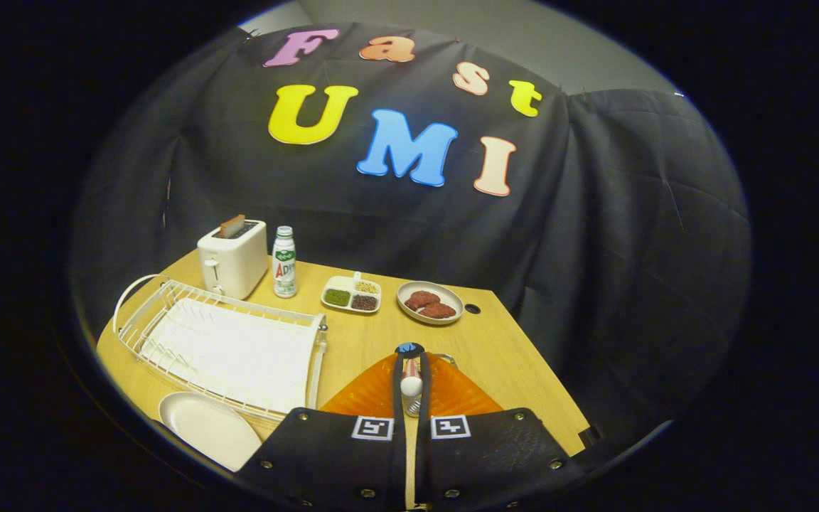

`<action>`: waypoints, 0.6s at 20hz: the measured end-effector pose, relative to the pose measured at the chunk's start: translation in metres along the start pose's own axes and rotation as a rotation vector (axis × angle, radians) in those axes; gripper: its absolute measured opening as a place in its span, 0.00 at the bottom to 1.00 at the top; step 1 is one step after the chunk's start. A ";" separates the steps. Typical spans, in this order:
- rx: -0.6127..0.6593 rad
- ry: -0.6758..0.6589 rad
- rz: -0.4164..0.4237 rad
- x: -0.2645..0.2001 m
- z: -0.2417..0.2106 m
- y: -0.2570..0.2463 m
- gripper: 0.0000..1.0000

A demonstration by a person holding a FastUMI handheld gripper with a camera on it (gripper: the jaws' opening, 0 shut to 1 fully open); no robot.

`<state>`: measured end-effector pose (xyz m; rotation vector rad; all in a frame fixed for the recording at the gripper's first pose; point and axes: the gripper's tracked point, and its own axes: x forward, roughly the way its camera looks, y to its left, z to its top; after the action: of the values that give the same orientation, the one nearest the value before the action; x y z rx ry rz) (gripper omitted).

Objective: Take the plate from the dish rack, then take the spoon from the basket and place it into the plate.

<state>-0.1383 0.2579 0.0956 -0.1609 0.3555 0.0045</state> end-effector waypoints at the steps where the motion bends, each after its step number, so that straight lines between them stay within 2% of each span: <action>1: -0.011 -0.012 0.027 -0.006 0.004 0.013 0.05; 7: -0.067 -0.052 0.217 -0.046 0.008 0.096 0.05; 12: -0.111 -0.048 0.371 -0.086 -0.011 0.152 0.05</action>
<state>-0.2275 0.4081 0.0913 -0.2028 0.3336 0.3948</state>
